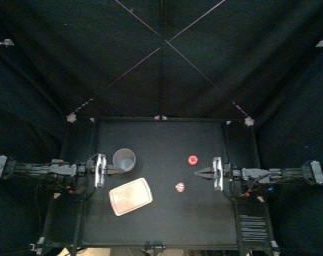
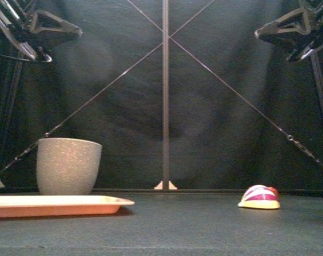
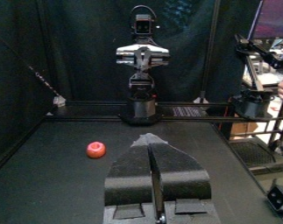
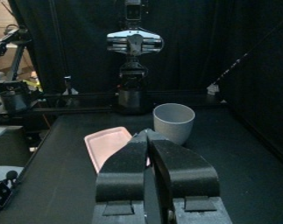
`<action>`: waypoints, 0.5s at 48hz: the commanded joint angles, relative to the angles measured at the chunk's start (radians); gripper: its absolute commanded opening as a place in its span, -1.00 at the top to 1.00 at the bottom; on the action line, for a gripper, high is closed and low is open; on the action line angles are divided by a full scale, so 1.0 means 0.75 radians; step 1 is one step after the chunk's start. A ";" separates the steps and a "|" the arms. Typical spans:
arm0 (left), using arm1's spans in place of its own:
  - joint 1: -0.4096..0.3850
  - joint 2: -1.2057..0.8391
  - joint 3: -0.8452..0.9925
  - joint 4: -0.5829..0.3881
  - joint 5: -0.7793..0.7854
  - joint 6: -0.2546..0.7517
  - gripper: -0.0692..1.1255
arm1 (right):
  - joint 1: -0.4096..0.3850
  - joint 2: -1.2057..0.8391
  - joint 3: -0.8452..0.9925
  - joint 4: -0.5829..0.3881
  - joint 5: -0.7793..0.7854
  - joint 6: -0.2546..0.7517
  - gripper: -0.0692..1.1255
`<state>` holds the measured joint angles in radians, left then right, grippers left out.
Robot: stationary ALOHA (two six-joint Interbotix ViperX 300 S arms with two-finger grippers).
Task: Pick the onion then place it in the grey bowl
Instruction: Pick the onion
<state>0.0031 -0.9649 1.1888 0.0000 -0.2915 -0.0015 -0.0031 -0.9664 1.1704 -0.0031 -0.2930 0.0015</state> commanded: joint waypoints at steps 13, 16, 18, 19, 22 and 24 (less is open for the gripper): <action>0.022 -0.002 -0.067 -0.004 0.129 0.004 0.69 | -0.041 0.117 -0.031 0.014 -0.010 0.008 0.60; 0.022 -0.004 -0.067 -0.004 0.131 0.006 0.69 | -0.045 0.143 -0.043 0.035 -0.014 0.020 0.42; 0.025 -0.004 -0.067 -0.004 0.131 0.004 0.69 | -0.049 0.160 -0.051 0.061 -0.018 0.033 0.27; 0.025 -0.004 -0.067 -0.002 0.131 0.006 0.69 | -0.053 0.170 -0.053 0.074 -0.022 0.037 0.19; 0.025 -0.004 -0.067 -0.004 0.133 0.006 0.69 | -0.063 0.194 -0.063 0.135 -0.031 0.057 -0.08; 0.025 -0.004 -0.067 -0.004 0.133 0.006 0.69 | -0.070 0.209 -0.067 0.186 -0.039 0.065 -0.26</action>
<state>0.0199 -0.9695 1.1674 -0.0031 -0.1887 0.0015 -0.0430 -0.8314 1.1490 0.0859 -0.3053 0.0414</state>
